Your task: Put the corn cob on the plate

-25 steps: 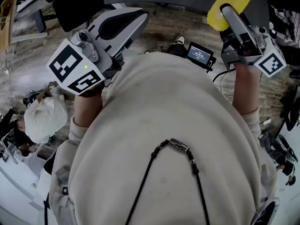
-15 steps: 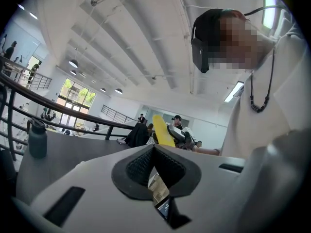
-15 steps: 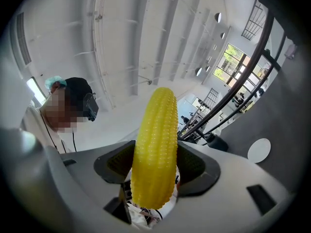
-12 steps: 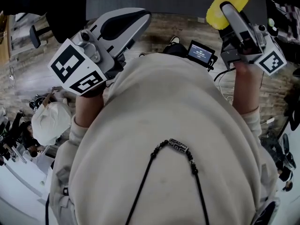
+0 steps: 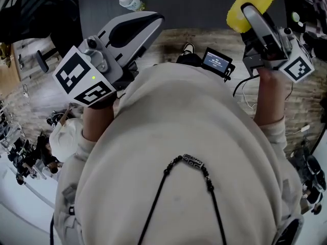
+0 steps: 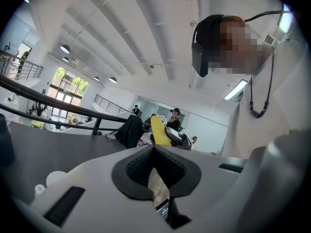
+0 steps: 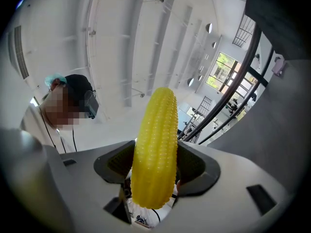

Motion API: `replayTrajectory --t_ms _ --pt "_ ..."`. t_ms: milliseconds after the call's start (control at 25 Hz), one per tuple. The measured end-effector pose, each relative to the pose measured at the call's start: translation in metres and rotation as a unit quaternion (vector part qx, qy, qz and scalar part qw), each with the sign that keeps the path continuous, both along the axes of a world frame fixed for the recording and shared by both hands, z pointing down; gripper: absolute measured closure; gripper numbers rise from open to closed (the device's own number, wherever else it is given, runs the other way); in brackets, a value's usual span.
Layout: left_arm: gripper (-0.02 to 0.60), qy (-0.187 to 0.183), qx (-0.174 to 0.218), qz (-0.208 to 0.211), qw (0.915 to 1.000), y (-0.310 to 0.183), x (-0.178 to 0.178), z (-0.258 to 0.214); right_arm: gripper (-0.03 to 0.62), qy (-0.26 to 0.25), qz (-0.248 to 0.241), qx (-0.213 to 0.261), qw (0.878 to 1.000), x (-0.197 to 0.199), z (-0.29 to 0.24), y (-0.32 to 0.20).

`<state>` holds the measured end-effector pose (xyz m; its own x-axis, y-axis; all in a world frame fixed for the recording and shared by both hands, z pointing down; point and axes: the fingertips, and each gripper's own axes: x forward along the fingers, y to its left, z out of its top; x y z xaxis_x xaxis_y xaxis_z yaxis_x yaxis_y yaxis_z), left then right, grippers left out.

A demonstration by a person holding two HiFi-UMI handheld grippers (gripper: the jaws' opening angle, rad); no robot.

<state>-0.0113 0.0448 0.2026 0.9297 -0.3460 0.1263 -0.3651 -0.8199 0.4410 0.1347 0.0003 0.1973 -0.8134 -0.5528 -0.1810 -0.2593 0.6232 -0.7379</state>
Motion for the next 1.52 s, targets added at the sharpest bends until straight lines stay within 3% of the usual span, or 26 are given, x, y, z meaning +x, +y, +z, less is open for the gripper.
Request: replayTrajectory --t_ms 320,480,640,800,1040,1520 --pt "0.58 -0.011 -0.017 -0.023 0.9995 -0.023 0.004 0.012 0.322 -0.025 0.033 -0.017 0.999 0.016 0.022 0.002" --pt "0.58 -0.019 -0.02 0.006 0.9996 -0.016 0.022 0.032 0.322 -0.031 0.05 -0.025 0.998 0.033 0.049 0.012" --pt "0.58 -0.018 -0.021 0.041 0.9988 -0.023 0.031 0.035 0.322 -0.027 0.073 -0.011 0.997 0.036 0.04 0.004" --pt "0.58 0.001 -0.034 0.075 0.9966 -0.039 0.033 0.028 0.322 -0.004 0.099 -0.025 0.995 0.029 0.028 0.005" --pt "0.58 0.019 -0.012 0.11 0.9937 -0.064 0.033 0.011 0.322 0.011 0.134 -0.014 0.991 0.03 0.009 -0.001" --pt "0.58 0.039 0.027 0.165 0.9852 -0.065 0.04 -0.001 0.322 0.03 0.163 0.023 0.986 0.029 -0.01 -0.001"
